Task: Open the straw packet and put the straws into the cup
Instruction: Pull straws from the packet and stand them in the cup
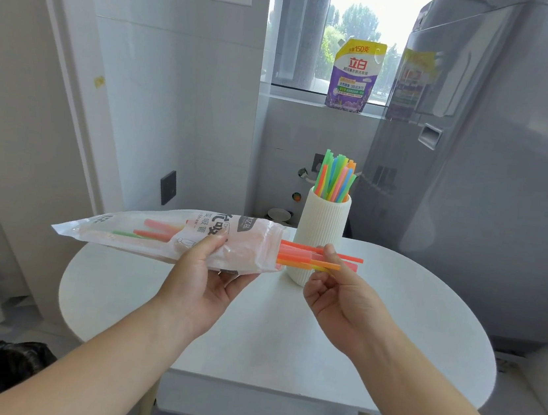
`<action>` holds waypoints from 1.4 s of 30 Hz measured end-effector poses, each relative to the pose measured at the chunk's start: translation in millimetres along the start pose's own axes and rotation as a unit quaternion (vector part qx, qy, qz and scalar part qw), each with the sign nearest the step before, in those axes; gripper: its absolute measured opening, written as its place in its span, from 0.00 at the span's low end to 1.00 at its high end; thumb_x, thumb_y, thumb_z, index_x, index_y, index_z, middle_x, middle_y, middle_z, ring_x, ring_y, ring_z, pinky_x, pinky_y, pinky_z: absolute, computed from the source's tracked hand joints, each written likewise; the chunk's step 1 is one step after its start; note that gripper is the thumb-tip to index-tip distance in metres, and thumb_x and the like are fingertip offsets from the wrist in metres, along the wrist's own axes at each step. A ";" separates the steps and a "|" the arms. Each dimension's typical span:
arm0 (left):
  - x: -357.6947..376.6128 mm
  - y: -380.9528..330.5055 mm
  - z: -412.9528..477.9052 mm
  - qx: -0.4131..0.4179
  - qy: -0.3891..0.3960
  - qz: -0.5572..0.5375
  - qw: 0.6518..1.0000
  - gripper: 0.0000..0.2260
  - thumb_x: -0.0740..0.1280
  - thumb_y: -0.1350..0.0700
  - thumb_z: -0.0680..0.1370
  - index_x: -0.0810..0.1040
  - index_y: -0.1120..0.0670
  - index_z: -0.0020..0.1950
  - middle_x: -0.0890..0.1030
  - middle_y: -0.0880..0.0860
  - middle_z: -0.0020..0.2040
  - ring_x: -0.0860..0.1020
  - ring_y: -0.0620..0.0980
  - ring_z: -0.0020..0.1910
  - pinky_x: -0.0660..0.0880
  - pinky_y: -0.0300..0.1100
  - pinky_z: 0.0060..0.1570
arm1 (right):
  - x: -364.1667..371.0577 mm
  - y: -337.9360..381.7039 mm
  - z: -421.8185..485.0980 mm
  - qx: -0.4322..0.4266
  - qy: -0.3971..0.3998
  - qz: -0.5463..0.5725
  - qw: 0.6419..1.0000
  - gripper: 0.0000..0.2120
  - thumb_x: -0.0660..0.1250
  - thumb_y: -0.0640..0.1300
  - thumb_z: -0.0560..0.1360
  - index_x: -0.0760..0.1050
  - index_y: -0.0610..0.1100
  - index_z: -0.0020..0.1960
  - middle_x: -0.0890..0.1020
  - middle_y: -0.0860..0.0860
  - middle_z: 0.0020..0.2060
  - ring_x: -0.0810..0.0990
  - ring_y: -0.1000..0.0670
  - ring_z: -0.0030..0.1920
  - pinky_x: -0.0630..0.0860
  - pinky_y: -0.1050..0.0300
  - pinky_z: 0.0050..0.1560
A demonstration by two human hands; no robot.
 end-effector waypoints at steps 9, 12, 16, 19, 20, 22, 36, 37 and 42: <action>1.6 2.3 -0.1 -0.004 0.006 -0.001 1.000 0.14 0.70 0.57 0.80 0.79 0.54 0.66 0.89 0.57 0.48 0.88 0.55 0.44 0.85 0.48 0.36 | 5.3 25.5 -1.9 -0.058 0.004 0.018 0.998 0.14 0.72 0.41 0.76 0.77 0.38 0.60 0.88 0.42 0.49 0.88 0.47 0.44 0.84 0.56 0.39; 1.9 2.7 -0.2 -0.004 0.005 -0.006 1.000 0.16 0.70 0.57 0.80 0.78 0.55 0.68 0.89 0.57 0.48 0.88 0.55 0.45 0.85 0.49 0.36 | 4.1 38.3 -1.5 -0.116 -0.012 -0.025 0.993 0.11 0.70 0.43 0.78 0.79 0.38 0.57 0.88 0.46 0.42 0.87 0.51 0.40 0.84 0.56 0.41; 1.5 2.8 -0.2 -0.005 0.000 -0.015 1.000 0.15 0.70 0.58 0.81 0.78 0.54 0.67 0.89 0.58 0.48 0.89 0.56 0.45 0.86 0.50 0.37 | -2.4 60.1 -2.4 -0.187 -0.065 -0.121 0.973 0.09 0.68 0.47 0.80 0.81 0.41 0.52 0.81 0.50 0.34 0.81 0.54 0.34 0.81 0.61 0.38; 0.6 2.2 0.1 -0.006 -0.006 -0.021 1.000 0.15 0.70 0.58 0.80 0.78 0.55 0.67 0.89 0.58 0.49 0.89 0.56 0.45 0.86 0.50 0.37 | -3.4 73.0 -3.2 -0.203 -0.069 -0.146 0.966 0.10 0.67 0.47 0.80 0.81 0.42 0.51 0.82 0.51 0.32 0.80 0.53 0.36 0.83 0.60 0.39; 0.3 2.2 0.3 -0.007 -0.009 -0.023 1.000 0.16 0.70 0.58 0.80 0.78 0.55 0.68 0.89 0.58 0.49 0.89 0.56 0.46 0.86 0.50 0.36 | -4.3 76.3 -3.5 -0.204 -0.072 -0.151 0.964 0.10 0.67 0.47 0.80 0.82 0.42 0.51 0.82 0.51 0.33 0.81 0.53 0.36 0.83 0.60 0.39; -0.7 2.1 0.7 -0.008 -0.014 -0.029 0.999 0.16 0.70 0.58 0.80 0.77 0.55 0.68 0.89 0.59 0.49 0.89 0.57 0.46 0.85 0.50 0.36 | -7.7 80.6 -3.3 -0.201 -0.081 -0.164 0.962 0.10 0.66 0.47 0.81 0.81 0.41 0.51 0.83 0.49 0.37 0.83 0.51 0.38 0.84 0.59 0.39; -3.4 -1.1 4.0 -0.012 -0.025 -0.038 0.999 0.17 0.70 0.58 0.80 0.77 0.58 0.69 0.86 0.61 0.58 0.88 0.57 0.49 0.86 0.51 0.37 | -1.0 133.7 -15.2 -0.269 -0.005 -0.163 0.949 0.10 0.63 0.43 0.82 0.78 0.37 0.49 0.86 0.48 0.34 0.87 0.49 0.39 0.83 0.58 0.43; -4.1 -2.1 5.0 -0.009 -0.025 -0.042 0.999 0.17 0.69 0.58 0.80 0.77 0.58 0.69 0.87 0.61 0.57 0.88 0.57 0.47 0.86 0.51 0.37 | -1.4 145.7 -19.1 -0.288 -0.010 -0.167 0.943 0.10 0.63 0.43 0.82 0.78 0.38 0.48 0.86 0.48 0.34 0.87 0.49 0.40 0.83 0.57 0.44; -4.3 -0.4 10.6 -0.004 -0.028 -0.048 0.998 0.17 0.69 0.58 0.81 0.76 0.58 0.70 0.87 0.61 0.57 0.88 0.57 0.51 0.86 0.53 0.40 | -3.5 193.8 -39.7 -0.372 -0.040 -0.196 0.907 0.09 0.65 0.44 0.82 0.79 0.41 0.48 0.86 0.51 0.35 0.87 0.50 0.44 0.83 0.55 0.50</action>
Point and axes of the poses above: each hand's wrist, its own z-axis towards the middle knuckle, its own x-axis out of the palm, y = z × x, the point moved 8 cm from there along z, towards the middle knuckle
